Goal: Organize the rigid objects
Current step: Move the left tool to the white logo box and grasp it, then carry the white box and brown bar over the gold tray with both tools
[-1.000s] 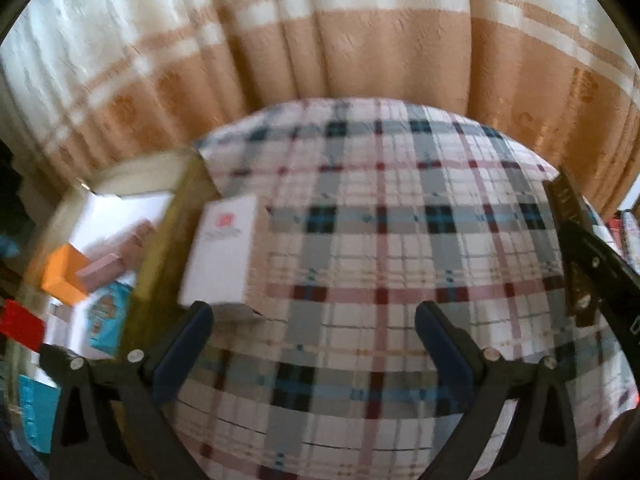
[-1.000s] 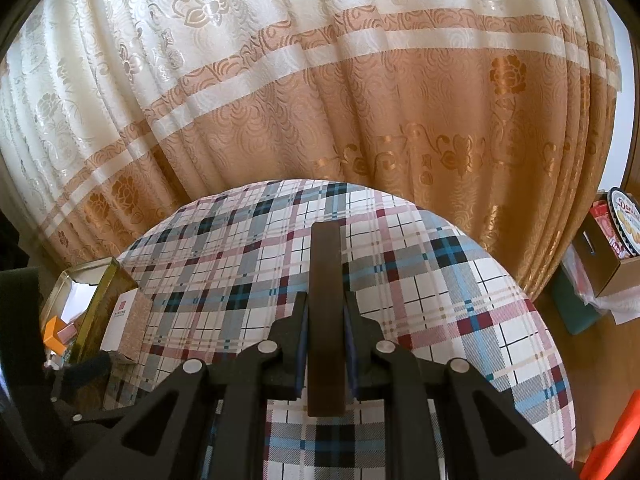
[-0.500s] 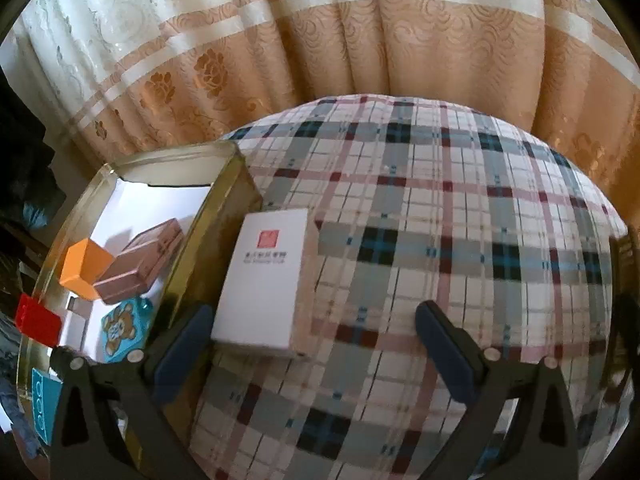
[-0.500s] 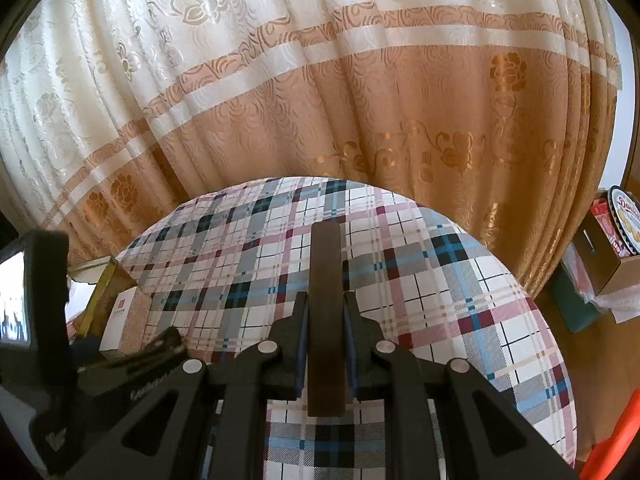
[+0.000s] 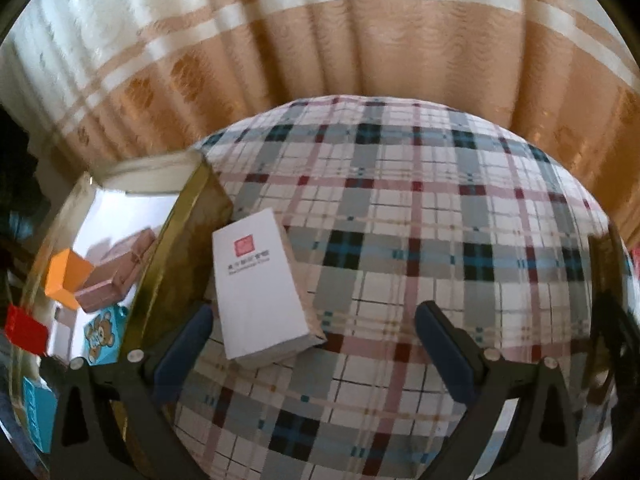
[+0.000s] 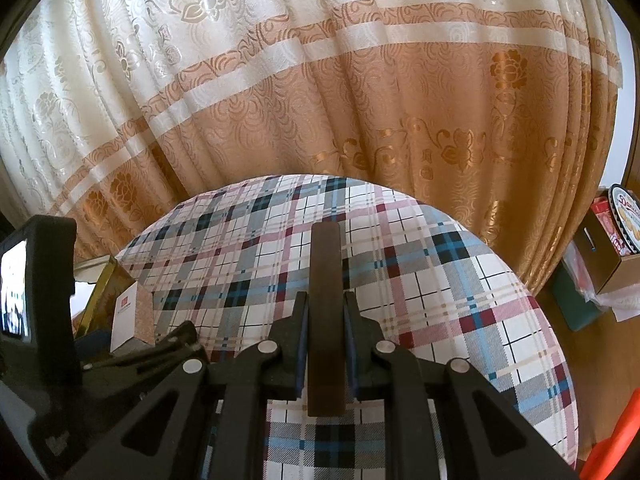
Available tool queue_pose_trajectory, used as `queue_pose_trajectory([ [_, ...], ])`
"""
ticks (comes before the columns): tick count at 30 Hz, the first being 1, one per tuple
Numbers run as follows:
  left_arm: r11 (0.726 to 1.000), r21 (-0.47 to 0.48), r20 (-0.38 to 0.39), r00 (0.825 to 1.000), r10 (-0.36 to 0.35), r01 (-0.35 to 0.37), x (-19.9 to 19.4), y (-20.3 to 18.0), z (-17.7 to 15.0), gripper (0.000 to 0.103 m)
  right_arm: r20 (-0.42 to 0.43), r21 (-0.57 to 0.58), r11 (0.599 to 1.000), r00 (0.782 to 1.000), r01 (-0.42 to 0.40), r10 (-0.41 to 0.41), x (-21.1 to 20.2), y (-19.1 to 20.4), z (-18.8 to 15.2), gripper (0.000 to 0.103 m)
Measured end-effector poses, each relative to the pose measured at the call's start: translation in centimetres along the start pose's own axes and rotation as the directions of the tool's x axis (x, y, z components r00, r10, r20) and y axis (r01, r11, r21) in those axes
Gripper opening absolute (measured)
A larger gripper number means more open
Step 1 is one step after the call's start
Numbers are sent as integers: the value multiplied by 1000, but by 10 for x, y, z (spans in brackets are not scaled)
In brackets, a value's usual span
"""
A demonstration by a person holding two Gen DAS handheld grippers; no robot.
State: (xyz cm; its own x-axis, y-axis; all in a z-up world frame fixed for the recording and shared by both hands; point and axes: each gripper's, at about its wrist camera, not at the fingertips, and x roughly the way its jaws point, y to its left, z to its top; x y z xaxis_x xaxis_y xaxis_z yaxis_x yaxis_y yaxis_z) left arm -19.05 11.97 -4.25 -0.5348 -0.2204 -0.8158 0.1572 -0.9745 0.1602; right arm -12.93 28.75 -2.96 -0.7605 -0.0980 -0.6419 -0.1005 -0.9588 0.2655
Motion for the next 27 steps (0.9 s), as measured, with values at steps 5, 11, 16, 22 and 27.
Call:
queue_pose_trajectory([
  [5,995,-103,-44,999,5,-9,11,7,11,102,0,0,1000,1000,-2,2,0,0,-1,17],
  [11,981,-171,-40,994,-100,92,17,5,17,86,-2,2,1000,1000,-9,9,0,0,-1,17],
  [16,983,-138,-18,992,-124,120,18,5,17,86,0,6,1000,1000,-8,8,0,0,-1,17],
  [22,983,-66,30,985,-169,171,9,3,15,48,-1,8,1000,1000,-5,5,0,1,0,17],
  [27,979,-6,54,978,-201,202,7,2,12,41,-3,12,1000,1000,-5,5,1,-1,1,17],
])
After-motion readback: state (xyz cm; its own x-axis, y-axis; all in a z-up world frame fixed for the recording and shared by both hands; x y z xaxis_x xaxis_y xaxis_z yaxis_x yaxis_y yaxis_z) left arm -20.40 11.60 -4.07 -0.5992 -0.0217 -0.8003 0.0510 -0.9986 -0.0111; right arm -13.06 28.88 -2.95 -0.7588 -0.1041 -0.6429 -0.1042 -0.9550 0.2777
